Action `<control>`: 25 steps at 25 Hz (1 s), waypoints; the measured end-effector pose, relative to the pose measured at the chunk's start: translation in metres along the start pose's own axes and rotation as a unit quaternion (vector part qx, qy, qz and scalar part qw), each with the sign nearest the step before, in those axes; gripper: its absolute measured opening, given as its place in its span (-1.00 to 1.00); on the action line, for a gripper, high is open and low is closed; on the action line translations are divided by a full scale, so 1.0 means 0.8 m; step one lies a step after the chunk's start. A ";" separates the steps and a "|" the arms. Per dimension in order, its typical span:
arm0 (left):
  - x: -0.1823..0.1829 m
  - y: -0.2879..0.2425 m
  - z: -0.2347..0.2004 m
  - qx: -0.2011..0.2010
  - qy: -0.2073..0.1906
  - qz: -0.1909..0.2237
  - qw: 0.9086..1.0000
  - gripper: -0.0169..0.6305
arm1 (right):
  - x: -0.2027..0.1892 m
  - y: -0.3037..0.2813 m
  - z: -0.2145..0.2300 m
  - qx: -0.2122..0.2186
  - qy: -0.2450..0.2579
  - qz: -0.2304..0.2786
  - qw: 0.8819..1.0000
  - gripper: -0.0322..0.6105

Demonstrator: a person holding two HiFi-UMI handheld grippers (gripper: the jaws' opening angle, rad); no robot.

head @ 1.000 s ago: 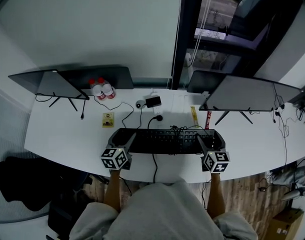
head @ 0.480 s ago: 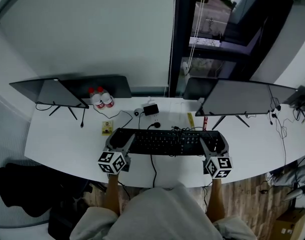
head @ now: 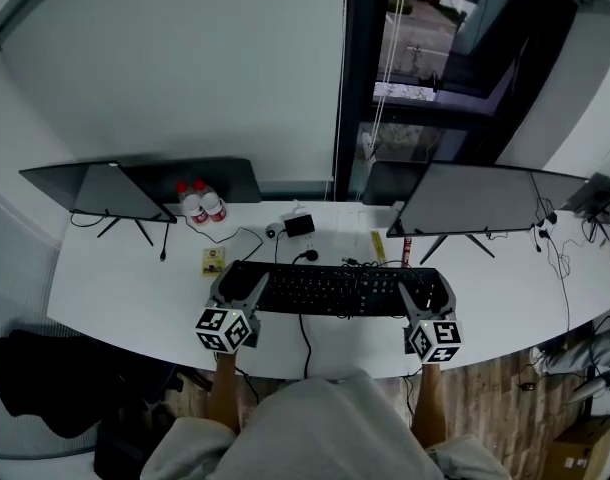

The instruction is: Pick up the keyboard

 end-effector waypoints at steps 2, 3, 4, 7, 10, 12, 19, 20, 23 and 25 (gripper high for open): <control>-0.001 0.001 0.000 0.001 0.000 -0.001 1.000 0.02 | -0.001 0.000 -0.001 0.001 0.001 -0.001 1.000 0.25; -0.002 0.002 0.000 0.001 0.002 -0.001 1.000 0.03 | -0.001 0.000 -0.001 0.001 0.001 -0.003 1.000 0.25; -0.003 0.002 -0.001 0.001 0.003 -0.003 1.000 0.03 | -0.001 0.000 -0.002 0.001 0.002 -0.004 1.000 0.25; -0.006 0.002 -0.003 0.003 0.007 -0.005 1.000 0.03 | -0.002 -0.003 -0.003 0.001 0.003 -0.007 1.000 0.25; -0.008 0.001 -0.004 0.002 0.009 -0.006 1.000 0.03 | -0.003 -0.003 -0.003 0.001 0.002 -0.008 1.000 0.25; -0.008 0.001 -0.005 0.002 0.010 -0.007 1.000 0.03 | -0.004 -0.004 -0.003 0.001 0.002 -0.009 1.000 0.25; -0.010 -0.001 -0.008 0.002 0.012 -0.010 1.000 0.03 | -0.003 -0.008 -0.003 0.001 0.004 -0.012 1.000 0.25; -0.011 -0.001 -0.008 0.002 0.013 -0.010 1.000 0.03 | -0.004 -0.008 -0.003 0.002 0.004 -0.012 1.000 0.25; -0.012 -0.001 -0.008 0.003 0.014 -0.011 1.000 0.03 | -0.005 -0.009 -0.004 0.003 0.004 -0.013 1.000 0.25; -0.011 -0.001 -0.009 0.004 0.014 -0.011 1.000 0.03 | -0.004 -0.010 -0.004 0.003 0.004 -0.014 1.000 0.25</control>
Point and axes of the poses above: the fingertips, and each gripper's own axes: y backward along the fingers, z to its right, x out of its top, the point moved 5 cm from there along y, backward along the fingers, and after that the axes turned 13 degrees about -z, right-handed, at the moved point
